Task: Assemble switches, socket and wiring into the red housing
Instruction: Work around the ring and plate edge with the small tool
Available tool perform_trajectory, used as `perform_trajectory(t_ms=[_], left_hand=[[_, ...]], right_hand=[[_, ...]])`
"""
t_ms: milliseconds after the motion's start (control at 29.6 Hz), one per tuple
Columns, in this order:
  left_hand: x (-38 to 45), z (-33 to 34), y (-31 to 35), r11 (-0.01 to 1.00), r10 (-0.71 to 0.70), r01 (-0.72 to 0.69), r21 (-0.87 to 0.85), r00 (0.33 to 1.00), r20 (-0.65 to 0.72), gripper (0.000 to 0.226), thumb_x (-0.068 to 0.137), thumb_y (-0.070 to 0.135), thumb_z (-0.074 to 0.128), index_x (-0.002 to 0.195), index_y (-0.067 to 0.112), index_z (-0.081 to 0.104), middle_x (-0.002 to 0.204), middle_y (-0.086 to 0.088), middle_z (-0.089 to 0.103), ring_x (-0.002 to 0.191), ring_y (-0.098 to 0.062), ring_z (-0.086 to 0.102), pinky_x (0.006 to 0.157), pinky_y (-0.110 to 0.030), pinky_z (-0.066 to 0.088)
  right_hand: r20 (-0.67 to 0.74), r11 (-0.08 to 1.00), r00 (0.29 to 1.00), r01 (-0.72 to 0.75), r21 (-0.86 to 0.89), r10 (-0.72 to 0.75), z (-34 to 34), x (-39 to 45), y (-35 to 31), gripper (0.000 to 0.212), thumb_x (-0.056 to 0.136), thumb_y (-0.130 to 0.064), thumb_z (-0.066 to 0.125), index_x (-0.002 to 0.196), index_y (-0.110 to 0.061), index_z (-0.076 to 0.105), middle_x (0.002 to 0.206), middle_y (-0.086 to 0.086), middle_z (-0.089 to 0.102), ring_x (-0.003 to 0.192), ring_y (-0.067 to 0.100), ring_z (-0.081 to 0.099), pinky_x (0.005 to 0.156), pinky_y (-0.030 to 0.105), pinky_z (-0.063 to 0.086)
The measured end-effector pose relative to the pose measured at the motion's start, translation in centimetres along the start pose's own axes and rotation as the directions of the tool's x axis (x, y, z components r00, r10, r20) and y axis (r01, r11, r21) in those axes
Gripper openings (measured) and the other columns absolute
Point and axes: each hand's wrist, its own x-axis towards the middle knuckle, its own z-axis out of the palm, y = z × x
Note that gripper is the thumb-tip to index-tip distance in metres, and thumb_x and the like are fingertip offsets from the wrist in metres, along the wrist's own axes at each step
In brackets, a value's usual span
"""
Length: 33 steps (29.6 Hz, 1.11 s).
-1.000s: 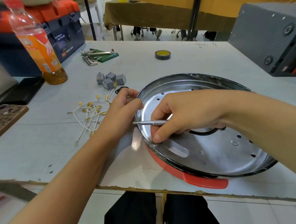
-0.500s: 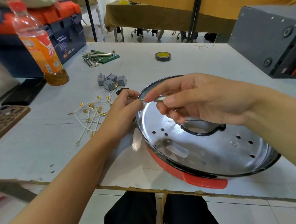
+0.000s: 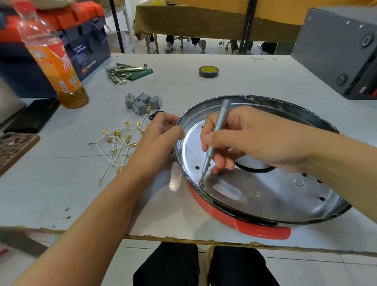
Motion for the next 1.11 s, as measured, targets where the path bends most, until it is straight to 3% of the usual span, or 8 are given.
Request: perform_trajectory(t_ms=[68,203,270,507,777,912,1114], left_hand=[[0.0,0.0,0.0,1.000,-0.012,0.012,-0.015,1.000,-0.007,0.019,0.086,-0.005,0.044,0.087,0.014,0.050,0.055,0.013,0.052,0.042,0.003,0.048,0.039,-0.009,0.036],[0.0,0.1,0.0,0.999,-0.023,0.023,-0.028,1.000,-0.014,0.020,0.086,-0.005,0.044,0.086,0.014,0.051,0.056,0.011,0.051,0.042,0.001,0.048,0.039,-0.009,0.035],[0.0,0.0,-0.1,0.999,-0.026,0.025,-0.029,1.000,-0.014,0.020,0.086,-0.005,0.044,0.087,0.014,0.051,0.060,0.007,0.051,0.043,0.000,0.048,0.039,-0.009,0.036],[0.2,0.0,-0.2,1.000,-0.016,0.016,-0.021,1.000,-0.020,0.021,0.086,-0.005,0.043,0.086,0.015,0.051,0.068,0.002,0.051,0.044,0.000,0.050,0.040,-0.008,0.037],[0.3,-0.1,-0.3,0.999,-0.032,0.031,-0.037,0.999,-0.019,0.021,0.085,-0.005,0.043,0.086,0.014,0.051,0.059,0.006,0.052,0.044,-0.001,0.049,0.040,-0.009,0.036],[0.2,-0.1,-0.3,0.999,-0.031,0.030,-0.012,0.999,-0.008,0.018,0.085,-0.004,0.043,0.091,0.012,0.051,0.067,0.000,0.050,0.044,-0.001,0.049,0.040,-0.009,0.037],[0.4,0.0,-0.4,0.999,-0.034,0.033,-0.038,0.999,-0.026,0.022,0.083,-0.005,0.042,0.100,0.006,0.051,0.080,-0.009,0.051,0.054,-0.010,0.049,0.044,-0.014,0.037]], right_hand=[[0.006,1.000,1.000,-0.001,-0.015,0.002,0.0,0.0,0.0,0.023,0.094,-0.009,0.048,0.073,-0.010,0.058,0.060,0.011,0.058,0.054,0.014,0.054,0.071,0.037,0.052],[0.020,0.999,1.000,0.010,-0.033,-0.009,0.0,0.1,0.2,0.023,0.093,-0.008,0.048,0.073,-0.012,0.058,0.063,0.013,0.059,0.061,0.021,0.055,0.058,0.021,0.049],[0.024,0.999,1.000,0.013,-0.048,-0.011,-0.1,0.2,0.4,0.023,0.093,-0.008,0.048,0.073,-0.012,0.059,0.065,0.014,0.060,0.064,0.024,0.055,0.057,0.020,0.048],[0.032,0.995,0.999,0.022,-0.096,-0.019,-0.1,0.1,0.2,0.019,0.092,-0.010,0.051,0.075,-0.013,0.060,0.064,0.012,0.061,0.060,0.018,0.056,0.057,0.018,0.050],[0.042,0.984,0.997,0.066,-0.167,-0.060,-0.3,-0.4,-0.4,0.011,0.091,-0.014,0.055,0.081,-0.013,0.060,0.064,0.005,0.064,0.059,0.011,0.060,0.060,0.017,0.050],[0.059,0.975,0.995,0.089,-0.204,-0.078,-0.3,-0.4,-0.5,0.010,0.091,-0.010,0.055,0.082,-0.011,0.060,0.066,0.007,0.065,0.059,0.009,0.062,0.061,0.017,0.051],[0.118,0.941,0.985,0.155,-0.300,-0.124,-0.9,-0.4,-1.6,0.009,0.087,-0.008,0.061,0.079,-0.013,0.059,0.072,0.011,0.069,0.063,0.019,0.067,0.064,0.024,0.056]])
